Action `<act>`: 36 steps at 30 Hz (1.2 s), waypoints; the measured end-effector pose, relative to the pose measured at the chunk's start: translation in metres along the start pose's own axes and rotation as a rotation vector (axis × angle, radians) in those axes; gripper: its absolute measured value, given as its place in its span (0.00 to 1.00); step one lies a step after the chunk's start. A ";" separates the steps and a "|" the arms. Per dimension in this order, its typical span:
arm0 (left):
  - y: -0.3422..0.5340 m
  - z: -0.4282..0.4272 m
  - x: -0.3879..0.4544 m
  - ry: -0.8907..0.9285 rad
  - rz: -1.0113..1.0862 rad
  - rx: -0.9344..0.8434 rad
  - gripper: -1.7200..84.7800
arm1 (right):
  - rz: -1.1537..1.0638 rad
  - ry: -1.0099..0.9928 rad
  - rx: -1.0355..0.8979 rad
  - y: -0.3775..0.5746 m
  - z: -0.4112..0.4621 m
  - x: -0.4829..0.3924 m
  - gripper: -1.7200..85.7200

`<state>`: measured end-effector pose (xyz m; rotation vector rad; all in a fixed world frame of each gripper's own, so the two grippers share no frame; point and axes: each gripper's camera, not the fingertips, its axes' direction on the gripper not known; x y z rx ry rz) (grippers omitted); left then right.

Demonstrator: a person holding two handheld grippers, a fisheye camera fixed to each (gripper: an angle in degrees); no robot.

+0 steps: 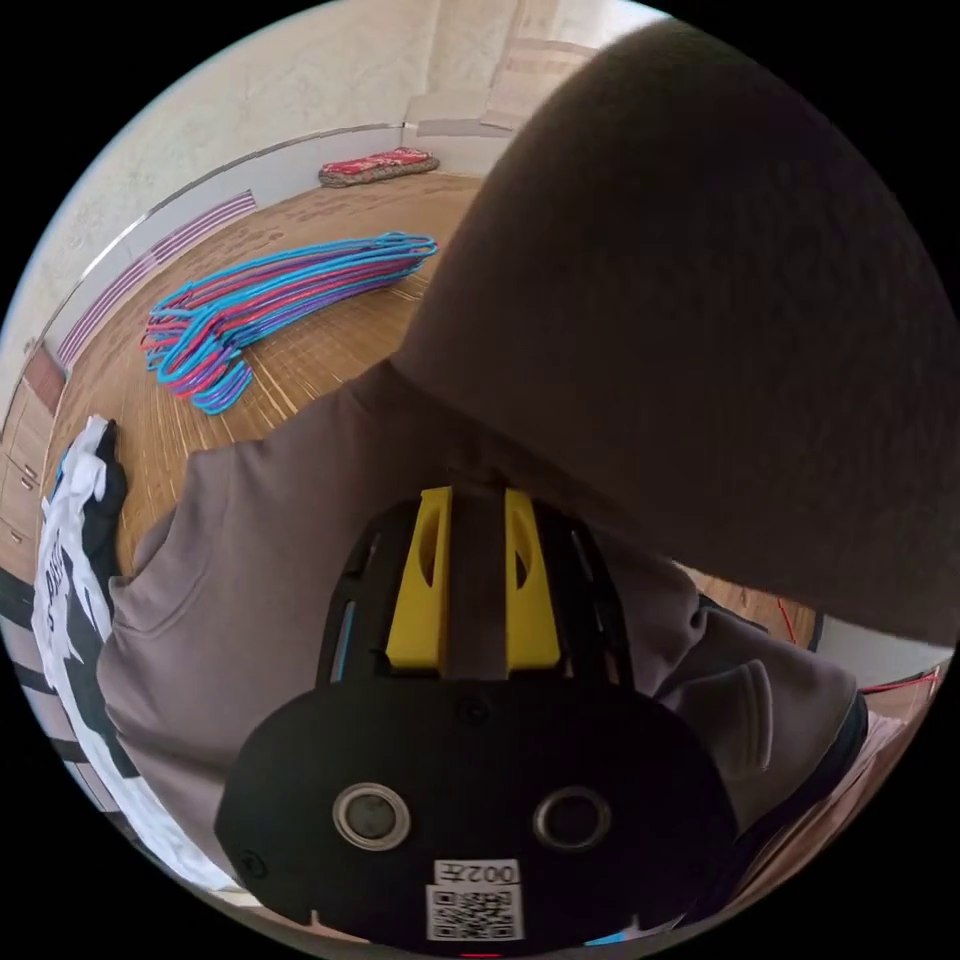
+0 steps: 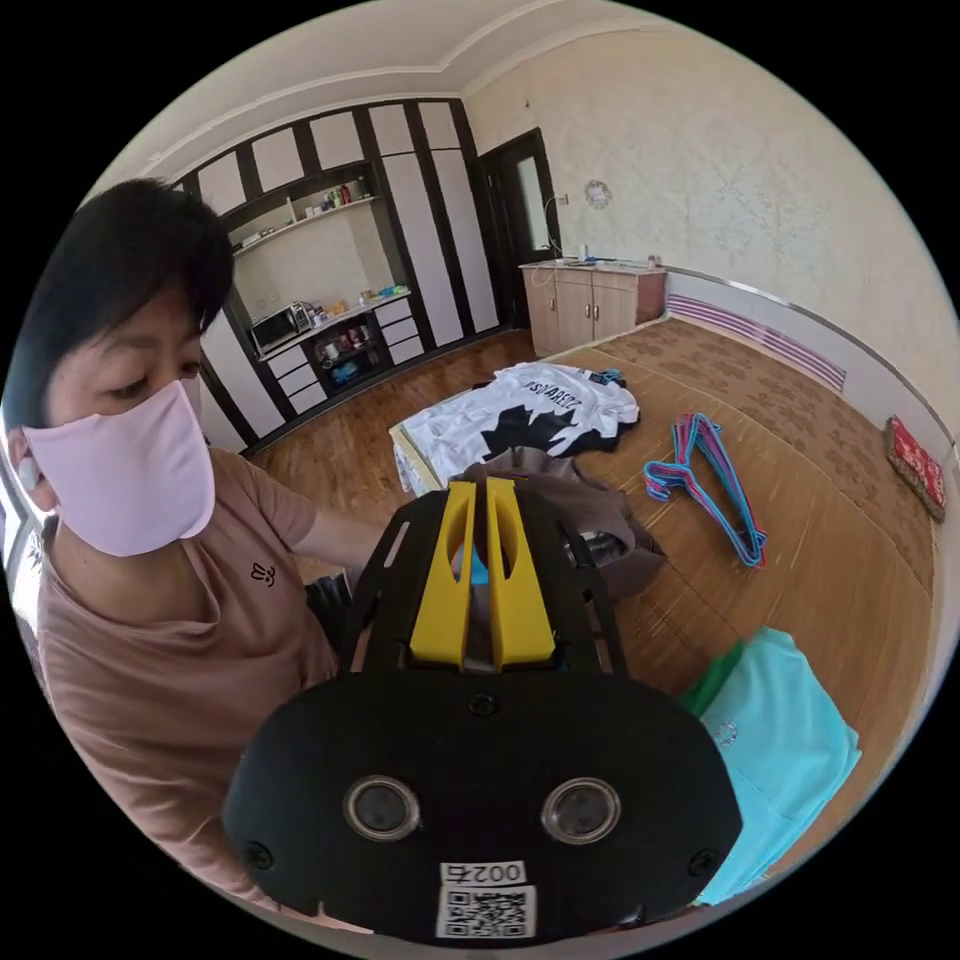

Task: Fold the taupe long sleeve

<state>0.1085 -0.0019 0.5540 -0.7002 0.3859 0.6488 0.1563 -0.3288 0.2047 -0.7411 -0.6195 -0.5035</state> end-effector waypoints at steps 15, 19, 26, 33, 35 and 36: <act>0.265 -0.136 -0.029 -0.131 -0.226 0.105 0.08 | -0.100 -0.147 -0.214 -0.038 0.197 -0.072 0.02; 0.340 -0.151 -0.009 -0.120 -0.259 0.093 0.09 | -0.113 -0.197 -0.259 -0.036 0.244 -0.096 0.04; 0.427 -0.162 0.016 -0.094 -0.302 0.078 0.11 | -0.158 -0.281 -0.318 -0.036 0.275 -0.141 0.15; 0.472 -0.167 0.030 -0.025 -0.276 0.101 0.13 | -0.116 -0.245 -0.279 -0.043 0.281 -0.166 0.15; 0.482 -0.164 0.038 0.047 -0.222 0.107 0.14 | -0.062 -0.140 -0.249 -0.044 0.277 -0.163 0.15; 0.483 -0.163 0.041 0.058 -0.205 0.105 0.14 | -0.045 -0.117 -0.242 -0.044 0.276 -0.161 0.15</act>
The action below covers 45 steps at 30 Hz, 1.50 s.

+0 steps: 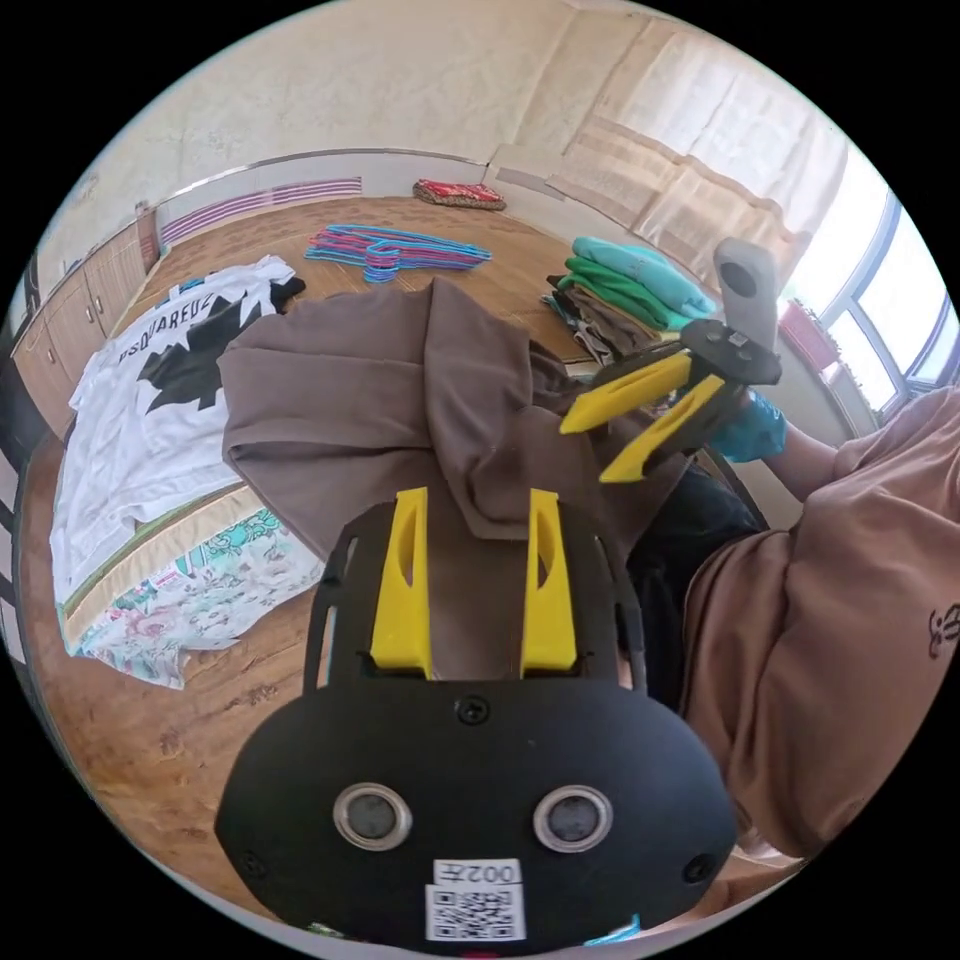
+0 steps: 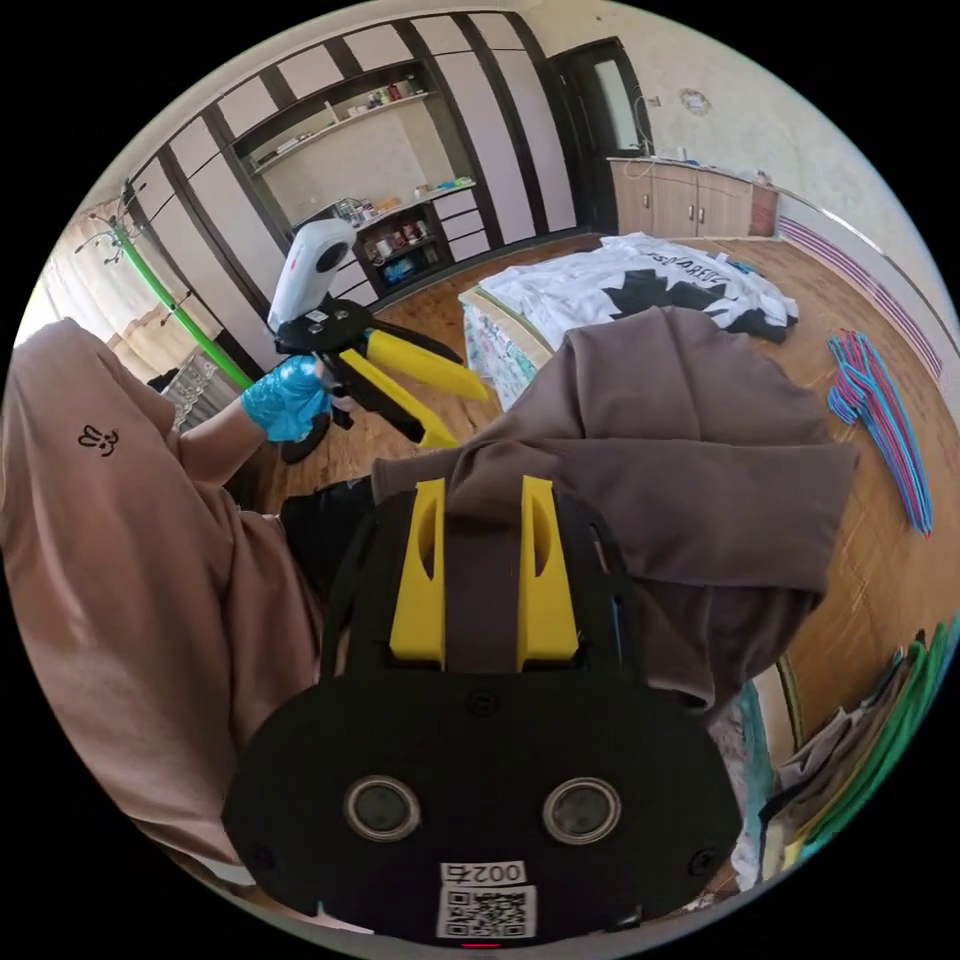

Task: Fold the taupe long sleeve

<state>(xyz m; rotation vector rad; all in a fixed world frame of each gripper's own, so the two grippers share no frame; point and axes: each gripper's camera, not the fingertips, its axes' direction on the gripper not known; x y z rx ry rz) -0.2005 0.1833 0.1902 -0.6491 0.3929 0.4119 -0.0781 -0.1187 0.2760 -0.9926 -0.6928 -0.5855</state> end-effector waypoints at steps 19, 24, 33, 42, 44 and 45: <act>0.085 0.006 0.055 -0.038 0.062 -0.094 0.20 | 0.220 -0.082 0.124 -0.036 0.023 -0.043 0.05; 0.101 0.001 0.070 -0.172 -0.002 -0.058 0.17 | 0.207 -0.110 0.172 -0.047 0.026 -0.063 0.05; 0.119 -0.038 0.082 -0.363 0.132 -0.019 0.05 | 0.124 -0.139 0.192 -0.065 0.042 -0.093 0.05; 0.146 -0.012 0.072 -0.344 0.085 -0.189 0.03 | 0.012 -0.143 -0.094 -0.071 0.085 -0.106 0.07; 0.153 -0.012 0.066 -0.317 0.005 -0.176 0.04 | 0.010 -0.075 -0.094 -0.068 0.080 -0.102 0.08; 0.154 -0.012 0.065 -0.306 -0.008 -0.168 0.04 | 0.010 -0.060 -0.091 -0.068 0.079 -0.101 0.08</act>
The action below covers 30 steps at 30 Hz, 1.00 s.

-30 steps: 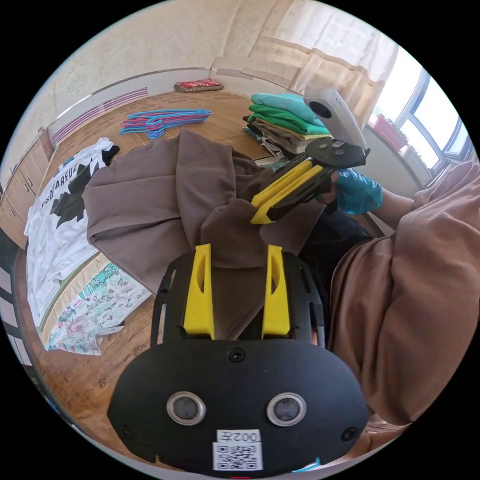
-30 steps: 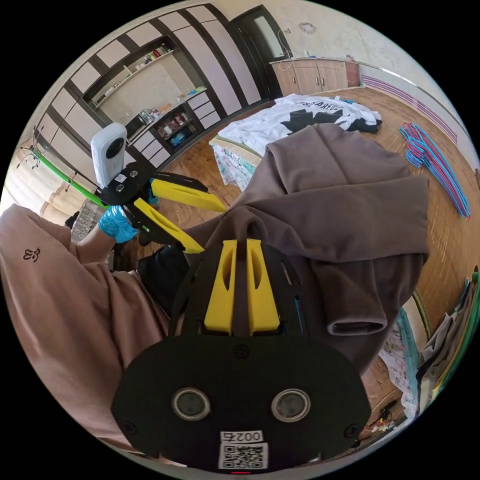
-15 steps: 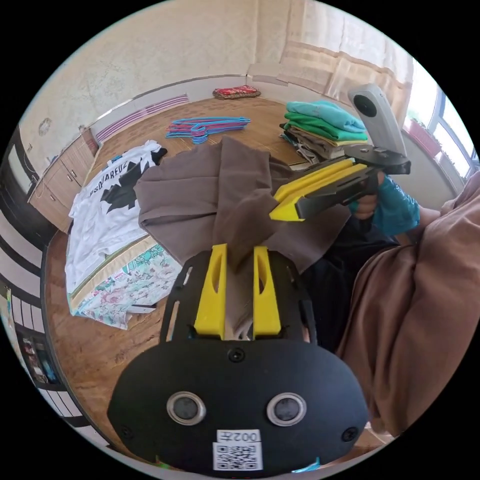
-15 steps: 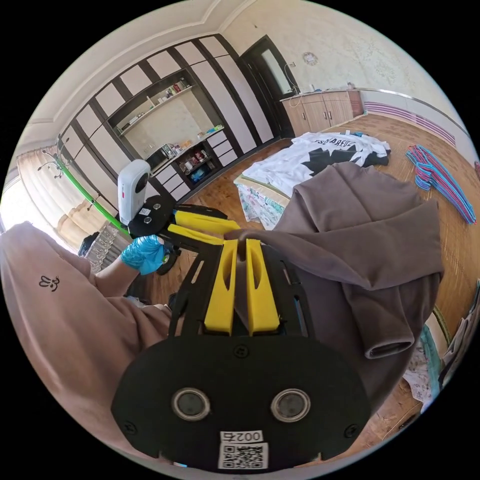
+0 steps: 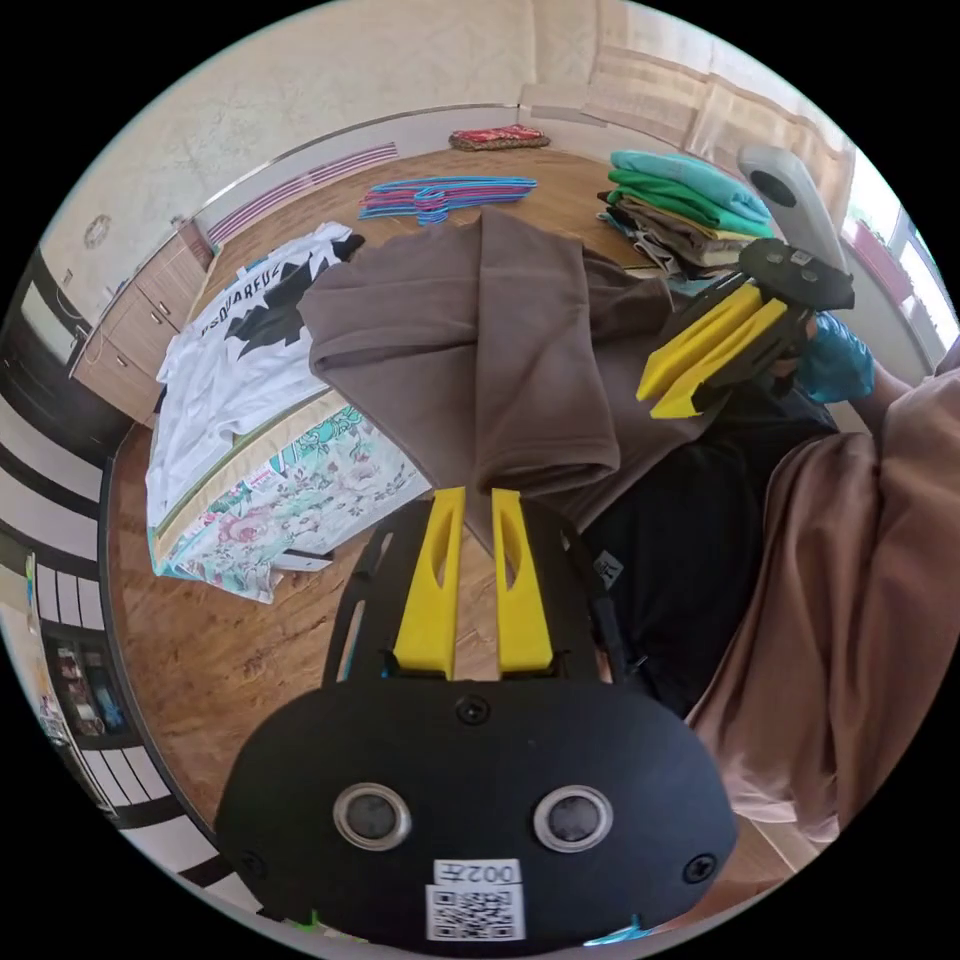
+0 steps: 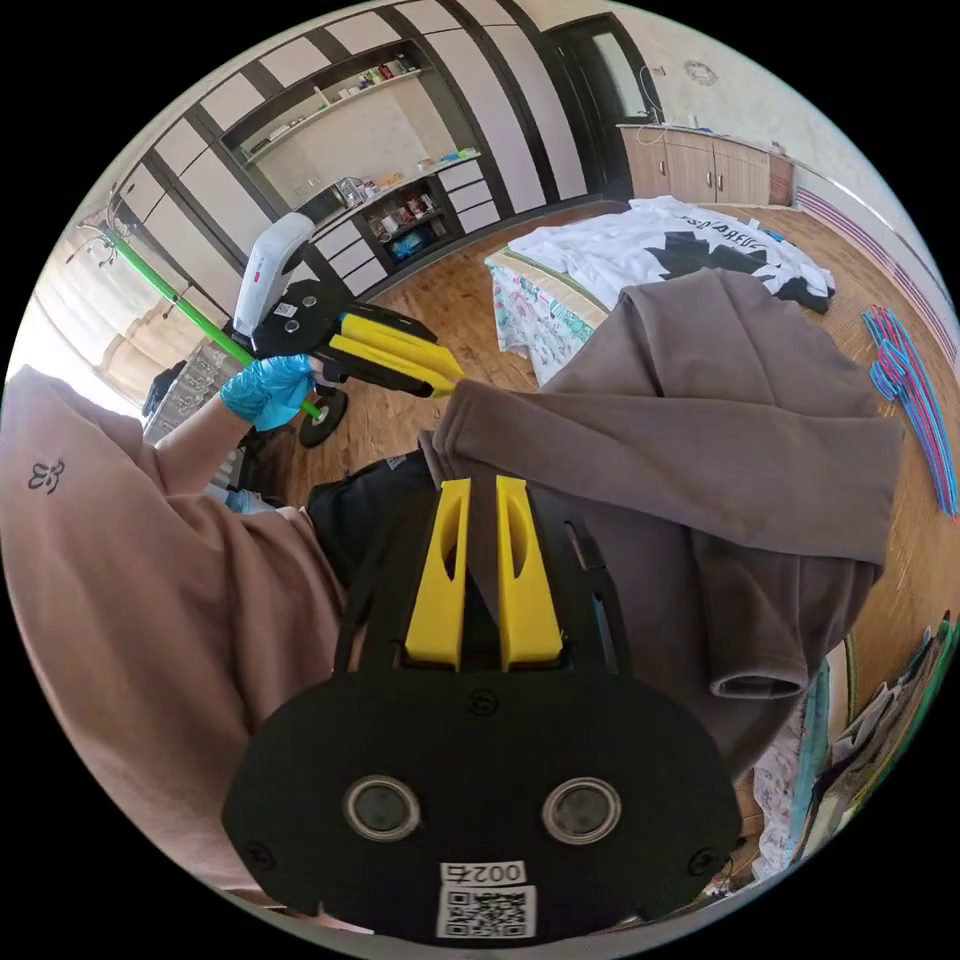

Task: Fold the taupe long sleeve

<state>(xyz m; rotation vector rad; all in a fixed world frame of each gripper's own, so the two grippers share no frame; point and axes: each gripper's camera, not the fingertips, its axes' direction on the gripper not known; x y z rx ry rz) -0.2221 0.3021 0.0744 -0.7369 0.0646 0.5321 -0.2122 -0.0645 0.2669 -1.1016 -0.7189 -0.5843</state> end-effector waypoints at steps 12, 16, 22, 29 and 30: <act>-0.034 0.017 0.002 0.050 0.027 -0.025 0.05 | -0.091 0.007 0.031 -0.028 0.039 -0.029 0.13; -0.048 0.009 0.001 0.024 0.006 -0.008 0.02 | -0.110 0.075 -0.006 -0.035 0.052 -0.035 0.09; -0.069 -0.041 0.001 -0.086 -0.003 0.132 0.01 | -0.148 0.086 0.119 -0.035 0.037 -0.047 0.07; -0.092 -0.004 -0.003 -0.007 -0.039 -0.034 0.02 | -0.128 -0.002 -0.003 -0.030 0.067 -0.025 0.08; -0.094 -0.004 -0.004 -0.002 -0.049 -0.041 0.03 | -0.125 -0.003 0.006 -0.028 0.065 -0.023 0.09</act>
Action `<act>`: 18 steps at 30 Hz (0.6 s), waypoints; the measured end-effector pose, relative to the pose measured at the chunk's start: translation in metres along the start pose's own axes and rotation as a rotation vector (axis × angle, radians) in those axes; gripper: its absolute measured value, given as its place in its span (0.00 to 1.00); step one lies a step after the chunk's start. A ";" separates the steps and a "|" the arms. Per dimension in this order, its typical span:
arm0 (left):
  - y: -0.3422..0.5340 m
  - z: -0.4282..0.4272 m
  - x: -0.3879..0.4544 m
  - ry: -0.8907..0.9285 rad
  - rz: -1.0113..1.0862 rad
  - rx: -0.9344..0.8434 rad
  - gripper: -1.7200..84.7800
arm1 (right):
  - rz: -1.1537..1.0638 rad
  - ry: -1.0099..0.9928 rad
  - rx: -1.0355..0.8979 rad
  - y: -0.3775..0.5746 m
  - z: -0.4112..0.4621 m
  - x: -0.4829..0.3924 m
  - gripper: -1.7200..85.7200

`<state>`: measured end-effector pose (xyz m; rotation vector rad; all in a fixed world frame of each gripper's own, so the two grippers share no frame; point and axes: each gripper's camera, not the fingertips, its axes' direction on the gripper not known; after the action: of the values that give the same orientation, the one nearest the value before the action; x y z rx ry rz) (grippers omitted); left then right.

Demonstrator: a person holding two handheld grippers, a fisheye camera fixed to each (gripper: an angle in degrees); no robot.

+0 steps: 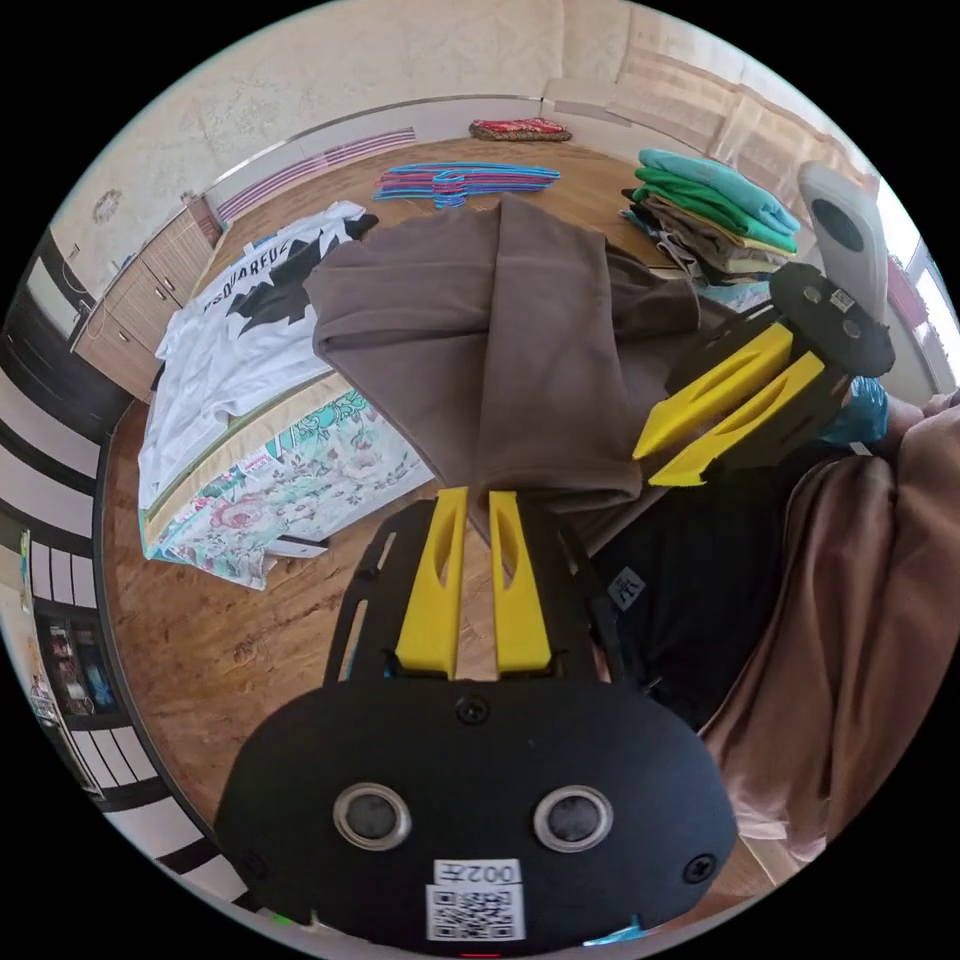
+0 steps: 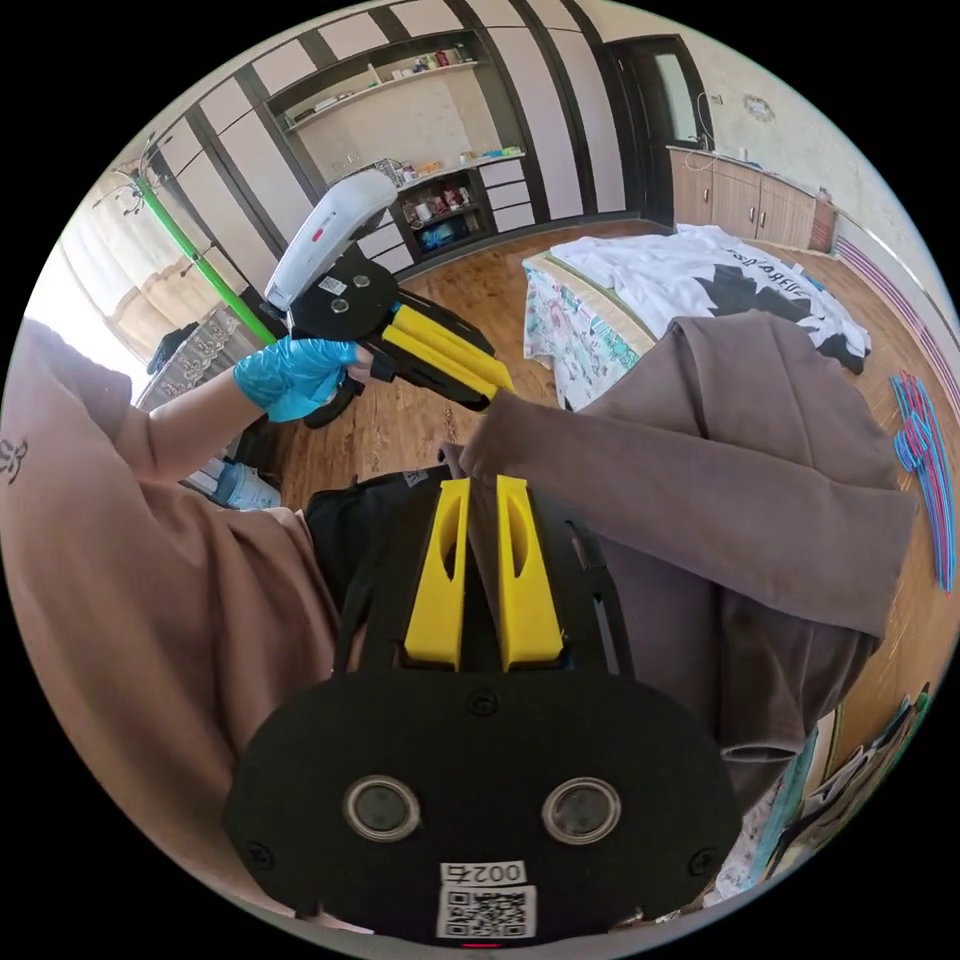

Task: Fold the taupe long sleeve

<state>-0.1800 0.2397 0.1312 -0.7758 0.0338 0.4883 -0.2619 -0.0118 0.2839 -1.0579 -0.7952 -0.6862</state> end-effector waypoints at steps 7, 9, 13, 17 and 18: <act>-0.024 -0.024 -0.029 -0.053 -0.078 -0.036 0.04 | 0.166 0.275 0.101 0.047 -0.045 0.059 0.11; -0.036 -0.032 -0.039 -0.074 -0.104 -0.013 0.04 | 0.238 0.413 0.104 0.063 -0.053 0.082 0.11; -0.087 -0.038 -0.052 -0.041 -0.117 0.081 0.04 | 0.374 0.671 0.104 0.095 -0.054 0.135 0.11; -0.166 -0.028 -0.054 -0.024 -0.071 0.182 0.04 | 0.436 0.755 0.086 0.112 -0.040 0.176 0.12; -0.179 -0.026 -0.055 -0.020 -0.067 0.193 0.04 | 0.440 0.756 0.083 0.112 -0.038 0.181 0.12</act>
<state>-0.1472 0.0908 0.2424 -0.5813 0.0359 0.4219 -0.0641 -0.0286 0.3700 -0.7681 0.0652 -0.5990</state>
